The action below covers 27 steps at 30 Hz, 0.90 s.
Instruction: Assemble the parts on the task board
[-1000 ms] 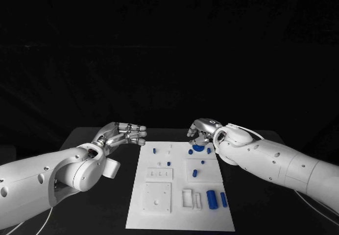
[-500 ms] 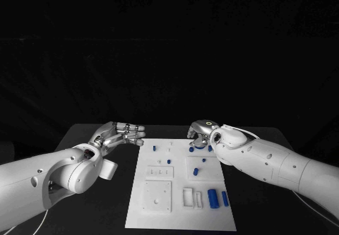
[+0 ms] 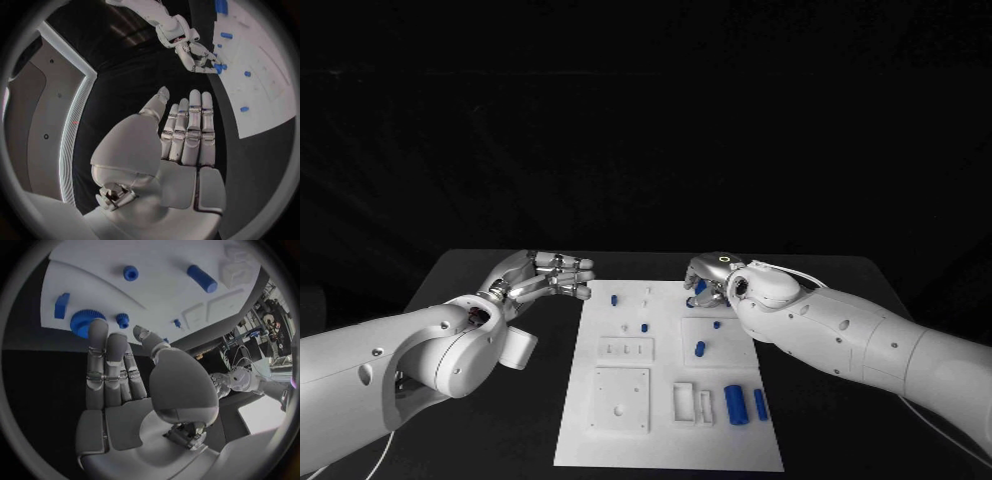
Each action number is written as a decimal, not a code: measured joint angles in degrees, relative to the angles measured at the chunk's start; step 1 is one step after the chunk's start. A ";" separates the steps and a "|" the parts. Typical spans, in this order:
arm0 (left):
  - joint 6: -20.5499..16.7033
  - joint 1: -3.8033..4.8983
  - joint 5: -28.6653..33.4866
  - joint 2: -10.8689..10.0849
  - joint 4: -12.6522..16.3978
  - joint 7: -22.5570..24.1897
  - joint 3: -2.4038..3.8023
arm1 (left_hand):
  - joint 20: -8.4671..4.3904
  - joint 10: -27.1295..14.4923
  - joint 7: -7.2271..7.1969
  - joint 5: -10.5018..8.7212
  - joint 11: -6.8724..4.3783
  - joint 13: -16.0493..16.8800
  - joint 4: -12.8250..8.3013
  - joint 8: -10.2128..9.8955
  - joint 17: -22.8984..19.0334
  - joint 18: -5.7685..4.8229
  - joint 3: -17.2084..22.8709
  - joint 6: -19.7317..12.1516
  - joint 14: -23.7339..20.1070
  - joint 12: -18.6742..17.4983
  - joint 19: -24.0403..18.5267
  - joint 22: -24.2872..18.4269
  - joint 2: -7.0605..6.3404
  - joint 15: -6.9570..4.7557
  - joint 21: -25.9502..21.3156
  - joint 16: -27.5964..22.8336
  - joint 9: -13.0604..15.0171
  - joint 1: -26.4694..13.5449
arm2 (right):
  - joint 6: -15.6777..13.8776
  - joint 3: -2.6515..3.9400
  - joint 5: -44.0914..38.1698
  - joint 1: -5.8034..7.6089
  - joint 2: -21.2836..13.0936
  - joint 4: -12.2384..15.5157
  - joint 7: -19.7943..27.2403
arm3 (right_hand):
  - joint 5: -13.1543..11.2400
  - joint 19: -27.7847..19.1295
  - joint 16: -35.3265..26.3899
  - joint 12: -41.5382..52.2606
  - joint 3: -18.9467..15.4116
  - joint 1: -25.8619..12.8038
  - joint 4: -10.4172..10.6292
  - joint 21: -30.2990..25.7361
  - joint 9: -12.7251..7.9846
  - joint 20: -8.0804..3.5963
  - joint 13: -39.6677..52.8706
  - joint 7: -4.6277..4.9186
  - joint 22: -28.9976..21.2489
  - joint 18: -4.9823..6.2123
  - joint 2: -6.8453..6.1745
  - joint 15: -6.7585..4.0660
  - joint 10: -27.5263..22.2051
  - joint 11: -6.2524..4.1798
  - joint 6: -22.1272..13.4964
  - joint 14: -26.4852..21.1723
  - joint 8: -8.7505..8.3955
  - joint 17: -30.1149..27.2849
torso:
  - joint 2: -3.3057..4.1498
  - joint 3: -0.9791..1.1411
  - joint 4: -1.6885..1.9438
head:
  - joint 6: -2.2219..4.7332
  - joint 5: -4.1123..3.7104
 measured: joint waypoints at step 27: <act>0.25 0.01 -0.03 0.11 -0.39 -0.17 0.00 | 0.00 -0.40 0.04 0.00 -0.01 -0.01 -0.24 0.00 0.04 0.00 -0.24 -0.04 0.00 0.00 0.00 -0.01 0.00 0.00 0.21 0.00 -0.01 0.00 | 1.69 -0.32 -0.68 -0.41 0.59 -1.22 -0.34 | -2.69 0.74 0.27 0.00 8.47 -0.92 -0.60 -2.50 -0.01 -0.33 0.00 -0.28 6.22 -0.40 0.02 -0.32 3.47 -0.92 2.20 -0.30 0.00 -0.04 | 1.66 -0.19 0.49 | 0.34 -0.48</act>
